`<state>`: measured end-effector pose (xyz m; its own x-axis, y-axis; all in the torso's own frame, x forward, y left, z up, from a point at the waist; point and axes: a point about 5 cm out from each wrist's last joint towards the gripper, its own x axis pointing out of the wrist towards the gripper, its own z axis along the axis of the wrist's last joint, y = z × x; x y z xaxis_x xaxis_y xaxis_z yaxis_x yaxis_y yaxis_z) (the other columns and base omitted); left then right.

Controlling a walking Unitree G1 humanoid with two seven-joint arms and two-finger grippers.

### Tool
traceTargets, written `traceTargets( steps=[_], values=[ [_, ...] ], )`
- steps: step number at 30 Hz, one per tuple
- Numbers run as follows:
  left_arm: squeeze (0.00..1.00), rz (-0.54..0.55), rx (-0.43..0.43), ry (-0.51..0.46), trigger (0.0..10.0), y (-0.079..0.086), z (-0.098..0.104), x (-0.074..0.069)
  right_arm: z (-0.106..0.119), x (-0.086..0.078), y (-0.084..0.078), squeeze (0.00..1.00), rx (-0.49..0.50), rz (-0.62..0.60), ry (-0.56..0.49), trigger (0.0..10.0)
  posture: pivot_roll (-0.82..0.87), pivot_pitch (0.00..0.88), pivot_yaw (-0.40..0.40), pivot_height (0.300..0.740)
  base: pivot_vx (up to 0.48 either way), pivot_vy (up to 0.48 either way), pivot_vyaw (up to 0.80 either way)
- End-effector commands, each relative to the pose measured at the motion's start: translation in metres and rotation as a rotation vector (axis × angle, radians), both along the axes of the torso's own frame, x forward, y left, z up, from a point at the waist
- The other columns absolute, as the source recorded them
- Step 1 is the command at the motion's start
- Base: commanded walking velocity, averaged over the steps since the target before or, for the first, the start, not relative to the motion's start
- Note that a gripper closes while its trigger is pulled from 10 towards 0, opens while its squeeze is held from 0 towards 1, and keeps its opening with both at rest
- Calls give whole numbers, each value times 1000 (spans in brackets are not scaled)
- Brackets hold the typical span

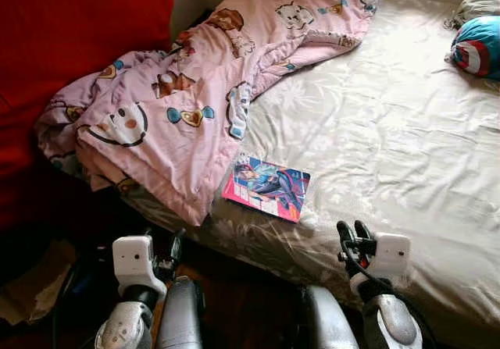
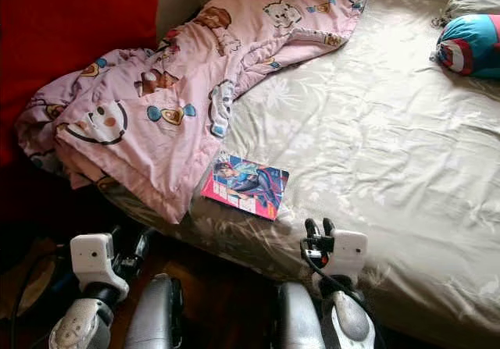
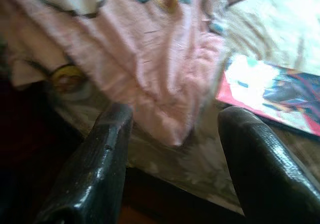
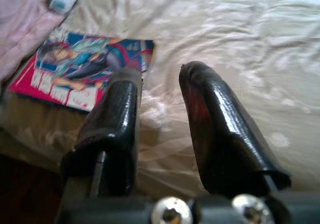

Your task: Clean up the room

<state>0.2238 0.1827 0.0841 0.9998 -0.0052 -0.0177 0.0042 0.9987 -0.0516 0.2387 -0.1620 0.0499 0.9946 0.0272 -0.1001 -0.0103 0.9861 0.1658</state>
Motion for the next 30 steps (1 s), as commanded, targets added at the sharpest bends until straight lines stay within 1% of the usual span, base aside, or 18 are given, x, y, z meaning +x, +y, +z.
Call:
traceTargets(
  steps=[1, 5, 12, 30],
  values=[
    [0, 6, 15, 37, 10000, 3, -6, -5, -4, -3, 2, 0, 13, 7, 15, 10000, 37, 232, -36, 602, 0, 0, 800],
    [0, 4, 16, 37, 10000, 3, -6, -6, -6, -3, 2, 0, 16, 7, 16, 10000, 38, 231, -34, 602, 0, 0, 800],
    [0, -7, 15, 36, 10000, 3, -6, -6, -9, -3, -2, 0, 34, -28, 17, 10000, 37, 226, -30, 602, 0, 0, 0],
    [0, -22, -1, 36, 10000, 0, -6, -6, -9, -3, 1, 0, 36, -24, 7, 10000, 38, 224, -31, 602, 0, 0, 0]
  ],
)
